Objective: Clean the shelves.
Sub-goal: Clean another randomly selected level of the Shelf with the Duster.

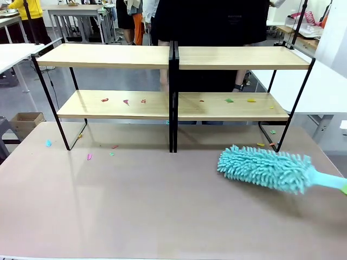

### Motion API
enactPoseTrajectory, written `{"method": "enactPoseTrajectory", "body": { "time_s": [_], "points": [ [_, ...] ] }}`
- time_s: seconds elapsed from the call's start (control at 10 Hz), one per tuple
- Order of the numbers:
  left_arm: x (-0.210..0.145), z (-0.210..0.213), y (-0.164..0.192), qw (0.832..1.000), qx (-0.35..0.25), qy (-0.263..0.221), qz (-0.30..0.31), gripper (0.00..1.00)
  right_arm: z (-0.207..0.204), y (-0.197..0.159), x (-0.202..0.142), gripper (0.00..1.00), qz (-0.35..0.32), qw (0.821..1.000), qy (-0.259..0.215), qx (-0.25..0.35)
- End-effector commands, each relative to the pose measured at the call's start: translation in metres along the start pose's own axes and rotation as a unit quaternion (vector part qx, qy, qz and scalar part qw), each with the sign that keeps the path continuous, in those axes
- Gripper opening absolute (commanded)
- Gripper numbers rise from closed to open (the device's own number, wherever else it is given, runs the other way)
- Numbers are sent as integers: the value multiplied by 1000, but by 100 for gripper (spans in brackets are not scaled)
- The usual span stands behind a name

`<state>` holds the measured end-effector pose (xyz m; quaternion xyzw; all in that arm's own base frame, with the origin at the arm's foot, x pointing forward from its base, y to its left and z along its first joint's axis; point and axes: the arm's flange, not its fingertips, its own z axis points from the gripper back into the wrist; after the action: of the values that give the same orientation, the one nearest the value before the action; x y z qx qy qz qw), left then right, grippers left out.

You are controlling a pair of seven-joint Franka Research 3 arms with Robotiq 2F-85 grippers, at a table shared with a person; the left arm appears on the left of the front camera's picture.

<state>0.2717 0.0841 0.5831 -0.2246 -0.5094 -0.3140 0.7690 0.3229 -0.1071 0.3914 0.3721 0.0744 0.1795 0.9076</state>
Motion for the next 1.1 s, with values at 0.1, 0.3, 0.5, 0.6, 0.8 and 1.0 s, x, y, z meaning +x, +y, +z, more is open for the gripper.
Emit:
{"method": "enactPoseTrajectory", "body": {
  "time_s": [0.1, 0.3, 0.5, 0.6, 0.8, 1.0],
  "points": [
    [0, 0, 0, 1000, 1, 1, 0, 100, -26, -6, 31, 13, -73, 991, -106, -36],
    [0, 0, 0, 1000, 1, 1, 0, 100, -37, 1, 41, 13, -101, 981, -131, -102],
    [0, 0, 0, 1000, 1, 1, 0, 100, -43, 12, 43, 13, -126, 968, -137, -166],
    [0, 0, 0, 1000, 1, 1, 0, 100, -45, 20, 38, 13, -139, 959, -152, -194],
    [0, 0, 0, 1000, 1, 1, 0, 100, -52, 38, 28, 13, -168, 939, -165, -250],
    [0, 0, 0, 1000, 1, 1, 0, 100, -62, 51, 18, 13, -200, 930, -116, -287]
  ]
}}
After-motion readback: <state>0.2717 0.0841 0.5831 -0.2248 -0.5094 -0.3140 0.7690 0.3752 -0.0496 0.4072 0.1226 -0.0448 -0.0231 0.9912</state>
